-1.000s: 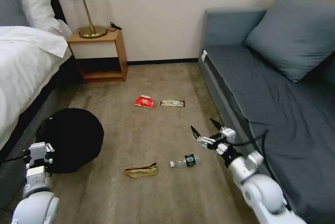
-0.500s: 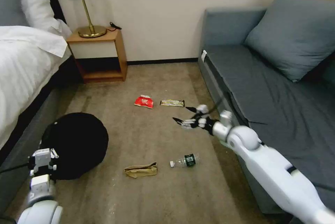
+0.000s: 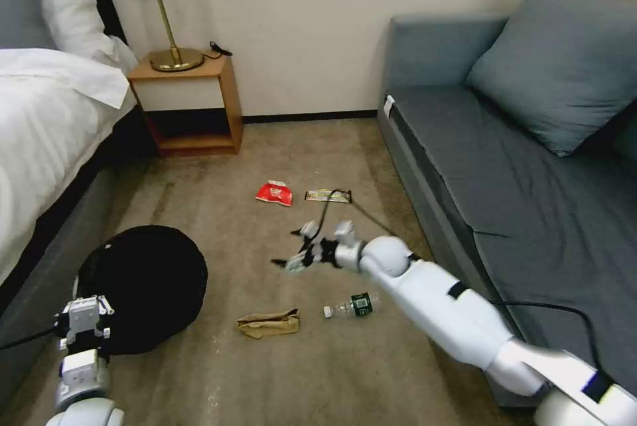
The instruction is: Pick up the trash bin, then pick up the garbage on the floor and place it into the trash bin.
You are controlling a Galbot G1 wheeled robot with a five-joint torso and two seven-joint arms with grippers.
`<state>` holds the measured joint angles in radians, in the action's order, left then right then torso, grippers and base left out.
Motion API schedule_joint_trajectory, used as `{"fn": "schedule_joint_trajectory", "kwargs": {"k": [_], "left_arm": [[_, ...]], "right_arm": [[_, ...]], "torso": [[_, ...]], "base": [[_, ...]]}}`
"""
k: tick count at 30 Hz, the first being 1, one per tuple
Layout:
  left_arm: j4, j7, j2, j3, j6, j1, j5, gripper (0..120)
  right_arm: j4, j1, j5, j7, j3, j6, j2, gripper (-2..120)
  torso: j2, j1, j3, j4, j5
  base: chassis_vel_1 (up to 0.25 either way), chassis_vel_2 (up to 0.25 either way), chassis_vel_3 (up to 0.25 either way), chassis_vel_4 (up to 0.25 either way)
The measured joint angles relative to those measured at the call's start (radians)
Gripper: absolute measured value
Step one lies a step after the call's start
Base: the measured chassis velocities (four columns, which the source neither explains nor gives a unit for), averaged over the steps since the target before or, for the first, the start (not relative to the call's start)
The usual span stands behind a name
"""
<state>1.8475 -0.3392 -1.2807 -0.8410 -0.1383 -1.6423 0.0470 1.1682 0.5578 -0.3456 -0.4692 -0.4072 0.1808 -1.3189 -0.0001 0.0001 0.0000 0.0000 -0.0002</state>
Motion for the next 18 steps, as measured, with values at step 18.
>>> {"fn": "schedule_joint_trajectory", "kwargs": {"k": [18], "left_arm": [[-0.032,0.004,0.011,-0.004,0.000,0.011,0.023,7]], "right_arm": [[-0.208,0.091,0.472,-0.127,-0.003,-0.079,-0.140,100]], "torso": [[0.000,0.000,0.000,0.0000,0.0001]], "base": [[0.000,0.000,0.000,0.000]]}}
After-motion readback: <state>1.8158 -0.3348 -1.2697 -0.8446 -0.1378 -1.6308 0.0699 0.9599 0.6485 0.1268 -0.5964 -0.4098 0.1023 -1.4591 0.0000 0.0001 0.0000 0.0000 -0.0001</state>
